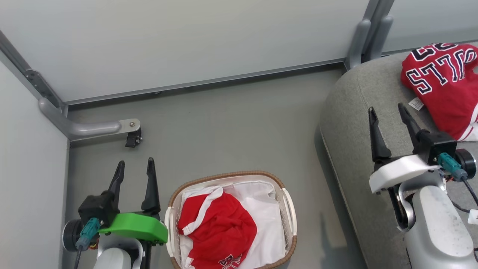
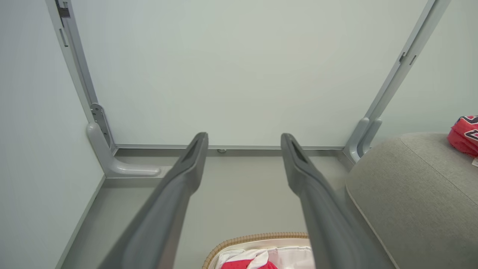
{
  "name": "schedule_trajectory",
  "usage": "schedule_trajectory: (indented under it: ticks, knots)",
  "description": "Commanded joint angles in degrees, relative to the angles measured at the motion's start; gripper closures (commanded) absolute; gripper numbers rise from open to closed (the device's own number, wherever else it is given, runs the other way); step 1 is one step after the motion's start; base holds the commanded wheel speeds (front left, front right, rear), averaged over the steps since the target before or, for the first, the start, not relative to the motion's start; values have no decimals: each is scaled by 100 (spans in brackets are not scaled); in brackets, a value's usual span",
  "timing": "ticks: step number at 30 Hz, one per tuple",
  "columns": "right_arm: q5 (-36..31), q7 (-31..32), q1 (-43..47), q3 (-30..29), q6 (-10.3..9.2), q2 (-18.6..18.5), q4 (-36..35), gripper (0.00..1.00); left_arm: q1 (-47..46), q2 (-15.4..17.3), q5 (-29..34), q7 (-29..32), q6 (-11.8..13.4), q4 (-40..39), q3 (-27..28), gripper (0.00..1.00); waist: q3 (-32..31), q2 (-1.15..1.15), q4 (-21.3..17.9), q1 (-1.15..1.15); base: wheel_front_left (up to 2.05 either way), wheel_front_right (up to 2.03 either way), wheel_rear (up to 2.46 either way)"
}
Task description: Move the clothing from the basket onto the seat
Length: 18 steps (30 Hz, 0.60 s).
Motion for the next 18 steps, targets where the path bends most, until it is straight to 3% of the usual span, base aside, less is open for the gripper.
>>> schedule_trajectory:
  ticks: [1,18]
  knots:
    - [32,-1,164,2,-8,16,-48,0,143,5,-22,3,31,-8,79,0,-191,0,196,0,0,0,0]
    - [528,-1,1132,157,-8,162,-166,0,628,5,-35,3,-35,123,206,0,-424,0,346,0,0,0,0]
